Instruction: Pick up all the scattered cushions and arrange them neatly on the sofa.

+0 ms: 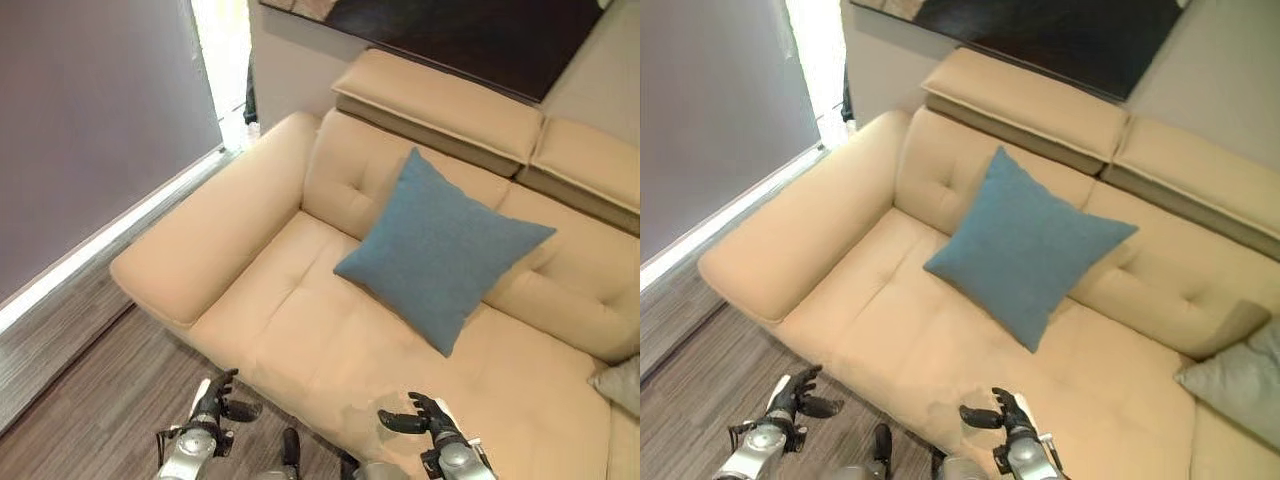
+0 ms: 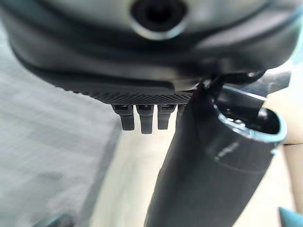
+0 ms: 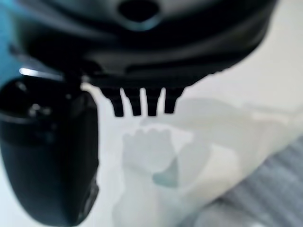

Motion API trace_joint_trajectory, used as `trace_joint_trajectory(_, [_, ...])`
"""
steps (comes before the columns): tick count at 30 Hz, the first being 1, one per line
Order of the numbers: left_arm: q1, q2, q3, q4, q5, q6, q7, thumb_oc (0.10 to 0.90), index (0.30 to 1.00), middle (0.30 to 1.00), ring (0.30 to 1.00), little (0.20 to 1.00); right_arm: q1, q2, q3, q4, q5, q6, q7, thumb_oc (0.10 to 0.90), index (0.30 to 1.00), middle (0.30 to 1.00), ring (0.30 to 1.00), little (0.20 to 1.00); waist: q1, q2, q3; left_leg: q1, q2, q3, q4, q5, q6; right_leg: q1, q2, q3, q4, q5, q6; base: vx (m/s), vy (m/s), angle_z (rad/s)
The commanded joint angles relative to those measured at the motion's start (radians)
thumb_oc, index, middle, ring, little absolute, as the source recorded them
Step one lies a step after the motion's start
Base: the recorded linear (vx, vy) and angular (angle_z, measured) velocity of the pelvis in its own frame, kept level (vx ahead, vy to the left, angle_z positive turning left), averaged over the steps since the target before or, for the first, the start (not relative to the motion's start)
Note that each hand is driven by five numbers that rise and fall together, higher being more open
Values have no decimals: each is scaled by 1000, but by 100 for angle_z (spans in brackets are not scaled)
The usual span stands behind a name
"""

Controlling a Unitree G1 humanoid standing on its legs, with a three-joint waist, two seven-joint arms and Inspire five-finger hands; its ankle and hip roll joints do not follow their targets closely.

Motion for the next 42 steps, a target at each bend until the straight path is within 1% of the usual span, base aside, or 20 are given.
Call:
trace_joint_trajectory(1, [50, 16, 34, -62, -1, -62, 25, 800, 900, 900, 900, 900, -44, -58, -11, -42, -43, -40, -43, 800, 900, 900, 900, 900, 24, -41, -39, -5, 53, -27, 99, -175, -83, -10, 8, -86, -120, 134, 13, 89, 11, -78])
trace_joint_trajectory(2, [52, 14, 41, -57, -13, -64, 26, 800, 900, 900, 900, 900, -46, -60, -12, -48, -43, -39, -46, 800, 900, 900, 900, 900, 24, -38, -36, 6, 54, -16, 102, -183, -83, -6, 8, -117, -134, 124, 7, 114, -27, -76])
trace_joint_trajectory(3, [58, 11, 47, -57, -15, -64, 26, 800, 900, 900, 900, 900, -42, -63, -17, -62, -44, -40, -50, 800, 900, 900, 900, 900, 18, -41, -35, 9, 56, -7, 112, -188, -86, 3, 11, -115, -159, 122, 8, 95, -70, -80])
trace_joint_trajectory(5, [77, 0, 50, -70, -16, -60, 27, 800, 900, 900, 900, 900, -26, -69, -38, -100, -38, -38, -61, 800, 900, 900, 900, 900, 2, -53, -37, -5, 48, -10, 160, -202, -97, 10, 44, -33, -188, 127, -3, 91, -91, -35])
trace_joint_trajectory(6, [79, -1, 57, -69, -19, -59, 24, 800, 900, 900, 900, 900, -20, -75, -50, -113, -32, -39, -67, 800, 900, 900, 900, 900, 2, -58, -39, -13, 47, -2, 189, -212, -103, 20, 41, -35, -209, 128, -7, 114, -121, 34])
trace_joint_trajectory(7, [94, -9, 62, -86, -26, -57, 25, 800, 900, 900, 900, 900, -7, -86, -72, -159, -14, -47, -82, 800, 900, 900, 900, 900, -3, -64, -36, -29, 58, 12, 276, -242, -112, 56, 44, -29, -237, 115, -27, 101, -102, 23])
trace_joint_trajectory(8, [100, -16, 64, -96, -30, -55, 30, 800, 900, 900, 900, 900, -6, -96, -86, -186, -4, -50, -90, 800, 900, 900, 900, 900, -5, -64, -33, -42, 62, 11, 327, -250, -115, 66, 49, -19, -243, 113, -35, 76, -66, -5])
trace_joint_trajectory(9, [99, -15, 64, -96, -30, -55, 30, 800, 900, 900, 900, 900, -6, -95, -87, -186, -4, -49, -89, 800, 900, 900, 900, 900, -5, -64, -35, -45, 62, 11, 325, -247, -115, 63, 48, -20, -244, 115, -36, 29, 5, -32])
trace_joint_trajectory(10, [108, -32, 63, -112, -51, -62, 42, 800, 900, 900, 900, 900, -5, -99, -113, -250, 35, -63, -108, 800, 900, 900, 900, 900, 1, -55, -22, -78, 63, -33, 400, -226, -133, 79, 64, 8, -256, 105, -47, 5, 16, -39])
trace_joint_trajectory(13, [119, -42, 62, -118, -62, -59, 46, 800, 900, 900, 900, 900, -4, -98, -134, -288, 60, -68, -119, 800, 900, 900, 900, 900, 0, -55, -25, -99, 62, -64, 373, -229, -137, 82, 62, 28, -268, 107, -41, 35, 48, -58])
trace_joint_trajectory(15, [132, -45, 61, -123, -69, -57, 46, 800, 900, 900, 900, 900, -1, -103, -149, -317, 70, -74, -127, 800, 900, 900, 900, 900, 0, -52, -33, -106, 81, -86, 325, -217, -145, 94, 58, 46, -285, 108, -32, 105, 80, -25])
trace_joint_trajectory(18, [139, -50, 53, -130, -78, -58, 47, 800, 900, 900, 900, 900, -11, -116, -160, -350, 78, -81, -149, 800, 900, 900, 900, 900, 8, -33, -33, -102, 98, -142, 228, -173, -159, 102, 67, 74, -298, 107, -23, 112, 109, -24])
trace_joint_trajectory(19, [143, -52, 43, -128, -73, -55, 42, 800, 900, 900, 900, 900, -17, -120, -164, -351, 70, -79, -152, 800, 900, 900, 900, 900, 7, -16, -40, -79, 100, -159, 165, -159, -159, 112, 69, 87, -311, 103, -20, 90, 130, -48])
trace_joint_trajectory(24, [141, -45, 26, -109, -56, -53, 33, 800, 900, 900, 900, 900, -51, -120, -167, -349, 78, -74, -174, 800, 900, 900, 900, 900, 4, 1, -49, -32, 98, -131, 78, -138, -147, 104, 59, 95, -322, 114, -9, 78, 136, -35])
trace_joint_trajectory(29, [119, -27, 29, -89, -62, -63, 48, 800, 900, 900, 900, 900, -123, -126, -156, -337, 73, -71, -214, 800, 900, 900, 900, 900, 14, 7, -29, -40, 89, -108, 61, -135, -137, 64, 46, 110, -326, 133, 3, -29, 64, -9])
trace_joint_trajectory(32, [92, -23, 19, -76, -74, -82, 92, 800, 900, 900, 900, 900, -225, -139, -157, -299, 40, -55, -319, 800, 900, 900, 900, 900, 32, 30, 2, -87, 75, -100, 43, -120, -130, 5, 32, 106, -338, 156, 10, -88, 40, -3])
trace_joint_trajectory(34, [88, -23, 15, -72, -72, -86, 97, 800, 900, 900, 900, 900, -243, -143, -154, -291, 35, -52, -328, 800, 900, 900, 900, 900, 34, 36, 8, -96, 73, -100, 37, -113, -129, -4, 29, 105, -341, 160, 11, -44, 25, -3])
trace_joint_trajectory(39, [77, -26, -6, -50, -74, -105, 107, 800, 900, 900, 900, 900, -324, -182, -152, -247, 38, -53, -361, 800, 900, 900, 900, 900, 49, 72, 25, -134, 61, -108, -2, -76, -133, -49, 21, 92, -350, 173, 13, -41, 14, 5])
trace_joint_trajectory(40, [72, -27, -14, -38, -76, -110, 107, 800, 900, 900, 900, 900, -348, -194, -153, -233, 47, -55, -364, 800, 900, 900, 900, 900, 52, 85, 33, -151, 58, -111, -10, -65, -137, -66, 18, 88, -350, 177, 14, -29, -4, 14])
trace_joint_trajectory(42, [70, -28, -20, -31, -76, -114, 106, 800, 900, 900, 900, 900, -362, -202, -154, -225, 54, -56, -367, 800, 900, 900, 900, 900, 53, 92, 36, -163, 56, -113, -10, -61, -139, -76, 16, 87, -348, 178, 15, -27, -1, 13])
